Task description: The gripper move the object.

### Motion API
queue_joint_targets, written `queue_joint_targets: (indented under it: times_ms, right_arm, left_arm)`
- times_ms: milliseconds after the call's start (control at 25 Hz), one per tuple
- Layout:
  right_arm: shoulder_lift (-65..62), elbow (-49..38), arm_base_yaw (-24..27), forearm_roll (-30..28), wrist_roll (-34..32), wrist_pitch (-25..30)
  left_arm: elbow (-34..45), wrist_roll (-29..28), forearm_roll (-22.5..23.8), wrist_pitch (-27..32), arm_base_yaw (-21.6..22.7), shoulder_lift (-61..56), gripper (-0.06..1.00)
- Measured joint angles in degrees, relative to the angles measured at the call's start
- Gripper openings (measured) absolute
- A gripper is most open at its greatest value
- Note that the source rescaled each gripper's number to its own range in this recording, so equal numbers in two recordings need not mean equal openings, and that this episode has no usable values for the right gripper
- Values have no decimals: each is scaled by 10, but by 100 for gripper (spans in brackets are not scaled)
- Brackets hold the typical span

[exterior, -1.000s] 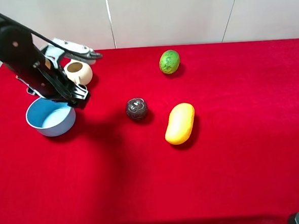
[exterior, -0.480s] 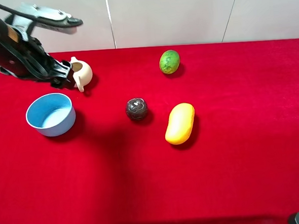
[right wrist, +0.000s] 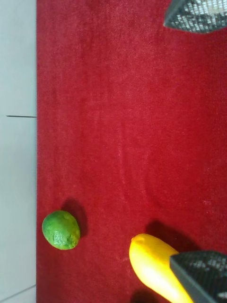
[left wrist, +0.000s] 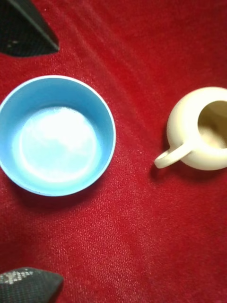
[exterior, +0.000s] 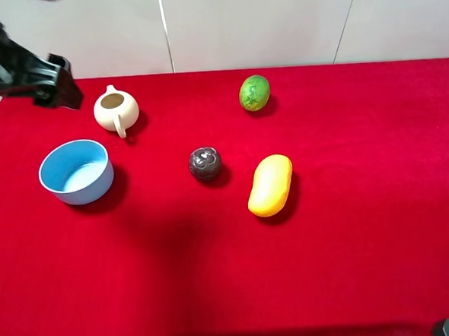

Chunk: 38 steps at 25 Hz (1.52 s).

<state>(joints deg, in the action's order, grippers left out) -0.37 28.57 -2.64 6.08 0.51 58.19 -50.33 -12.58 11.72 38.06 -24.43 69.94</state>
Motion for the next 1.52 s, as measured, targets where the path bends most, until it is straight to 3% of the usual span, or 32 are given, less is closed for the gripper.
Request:
queue_joint_targets:
  times_ms: [400, 960, 1280, 1520]
  right_arm:
    - [0, 0, 0, 0, 0, 0]
    - [0, 0, 0, 0, 0, 0]
    - [0, 0, 0, 0, 0, 0]
    - [0, 0, 0, 0, 0, 0]
  left_arm:
    - [0, -10, -1, 62, 0, -130, 93]
    - [0, -9, -19, 208, 0, -320, 96]
    - [0, 21, -23, 285, 1, -411, 96]
    - [6, 88, -42, 304, 66, -453, 96]
